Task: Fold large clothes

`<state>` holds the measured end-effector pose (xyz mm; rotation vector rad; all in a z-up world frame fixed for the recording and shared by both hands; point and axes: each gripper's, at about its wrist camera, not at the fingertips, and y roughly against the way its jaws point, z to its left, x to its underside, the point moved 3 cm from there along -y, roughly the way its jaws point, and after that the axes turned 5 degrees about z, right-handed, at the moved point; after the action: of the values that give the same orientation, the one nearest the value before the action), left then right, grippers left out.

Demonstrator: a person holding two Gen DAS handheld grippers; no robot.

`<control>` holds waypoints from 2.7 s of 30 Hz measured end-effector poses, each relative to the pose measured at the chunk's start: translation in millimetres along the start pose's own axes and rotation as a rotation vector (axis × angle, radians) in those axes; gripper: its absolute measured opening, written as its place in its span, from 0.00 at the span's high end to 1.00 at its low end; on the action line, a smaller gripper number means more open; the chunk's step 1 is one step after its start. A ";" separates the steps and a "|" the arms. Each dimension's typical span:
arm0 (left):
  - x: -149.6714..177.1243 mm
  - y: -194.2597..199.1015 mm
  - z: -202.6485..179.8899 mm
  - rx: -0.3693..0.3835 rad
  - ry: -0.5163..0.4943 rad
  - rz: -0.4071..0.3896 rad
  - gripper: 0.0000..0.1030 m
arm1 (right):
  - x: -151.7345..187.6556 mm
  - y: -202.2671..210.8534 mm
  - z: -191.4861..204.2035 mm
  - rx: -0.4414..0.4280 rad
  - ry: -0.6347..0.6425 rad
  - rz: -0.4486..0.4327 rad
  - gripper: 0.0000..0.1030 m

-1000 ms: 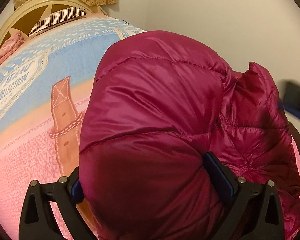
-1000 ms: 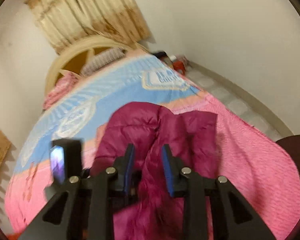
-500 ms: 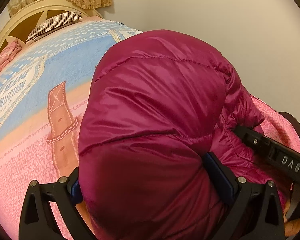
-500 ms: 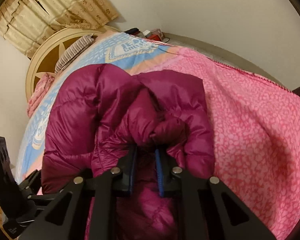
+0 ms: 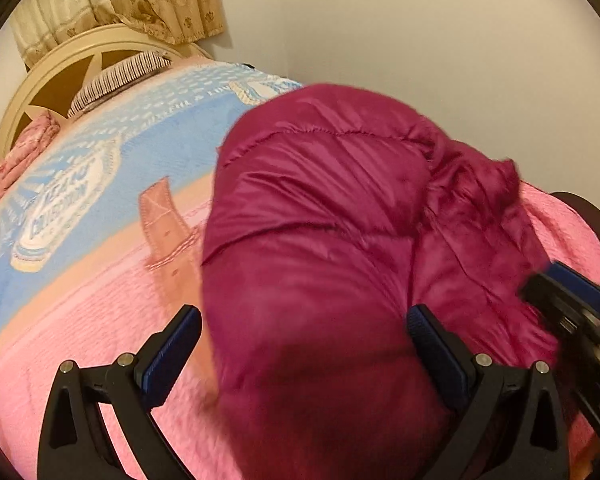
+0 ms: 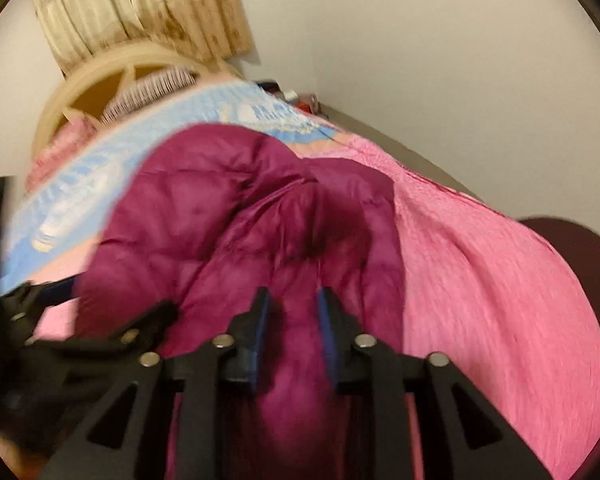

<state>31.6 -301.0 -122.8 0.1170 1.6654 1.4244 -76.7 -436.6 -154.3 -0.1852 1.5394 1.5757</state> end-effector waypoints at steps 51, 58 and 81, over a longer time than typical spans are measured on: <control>156.9 274.4 5.1 -0.191 0.171 -0.444 0.01 | 127.8 287.7 49.1 0.107 0.302 -0.613 0.01; 158.7 278.3 2.4 -0.195 0.165 -0.464 0.01 | 128.0 284.8 45.3 0.084 0.265 -0.597 0.01; 159.6 281.0 -1.8 -0.200 0.149 -0.469 0.01 | 133.8 293.5 47.9 0.048 0.223 -0.587 0.01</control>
<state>-192.1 -115.8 18.9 -0.4736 1.5268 1.2460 -328.0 -279.3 -18.6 -0.7360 1.5051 1.0757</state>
